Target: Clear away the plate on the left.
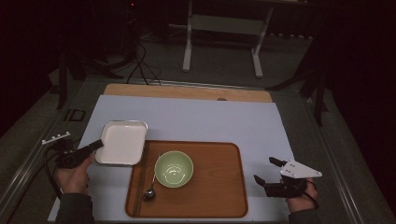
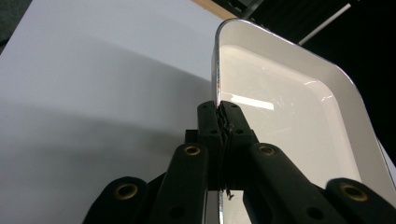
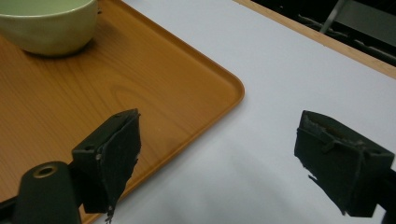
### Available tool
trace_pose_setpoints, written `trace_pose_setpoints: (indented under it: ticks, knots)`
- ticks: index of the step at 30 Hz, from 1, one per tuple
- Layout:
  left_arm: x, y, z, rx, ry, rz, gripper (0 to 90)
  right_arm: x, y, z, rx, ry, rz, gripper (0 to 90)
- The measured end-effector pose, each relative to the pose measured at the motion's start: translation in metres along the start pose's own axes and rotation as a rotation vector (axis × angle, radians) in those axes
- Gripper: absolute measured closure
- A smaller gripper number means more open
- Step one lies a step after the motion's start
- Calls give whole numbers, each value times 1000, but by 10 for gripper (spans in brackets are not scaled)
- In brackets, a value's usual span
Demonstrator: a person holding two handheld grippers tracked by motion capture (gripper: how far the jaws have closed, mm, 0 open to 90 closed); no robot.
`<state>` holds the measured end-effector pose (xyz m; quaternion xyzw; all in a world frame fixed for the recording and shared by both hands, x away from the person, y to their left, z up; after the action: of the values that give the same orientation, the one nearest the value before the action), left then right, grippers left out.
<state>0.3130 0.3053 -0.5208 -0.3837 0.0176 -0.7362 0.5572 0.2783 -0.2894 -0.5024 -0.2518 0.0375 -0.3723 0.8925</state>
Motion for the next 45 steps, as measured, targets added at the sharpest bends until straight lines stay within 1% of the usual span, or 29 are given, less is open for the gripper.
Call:
trace_pose_setpoints:
  ticks: [5,9,11,15,19,23,24,30,40,45]
  knots:
    - [11,-1,4,15,5,-40,896,0,0,0,0,0,0,144]
    - [20,-2,6,18,29,-47,896,0,0,0,0,0,1,144]
    - [24,-2,7,21,32,-61,896,0,0,0,0,0,1,144]
    - [35,-3,9,39,48,-71,896,0,0,0,0,0,1,144]
    - [47,-3,12,45,75,-88,897,0,0,0,0,-1,1,144]
    - [59,-3,13,47,93,-111,897,1,0,0,1,-1,0,144]
    - [61,-2,13,51,103,-111,896,1,0,0,1,1,-1,144]
    - [73,1,12,39,134,-132,896,1,-1,0,2,1,-3,144]
    - [91,9,8,15,167,-172,896,2,-2,-1,6,6,-10,144]
    - [101,12,11,7,194,-184,897,4,-3,-2,10,15,-13,144]
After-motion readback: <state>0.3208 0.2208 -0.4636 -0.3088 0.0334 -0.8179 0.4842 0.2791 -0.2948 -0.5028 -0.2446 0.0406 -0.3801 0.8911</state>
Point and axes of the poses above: each handheld gripper's, and its own axes: y roughly forward along the jaws, z roughly out of its top, x roughly to its right, the point moved 5 cm from there along y, roughly forward along the jaws, and after that the axes turned 3 degrees about x, right-handed, at the moved point
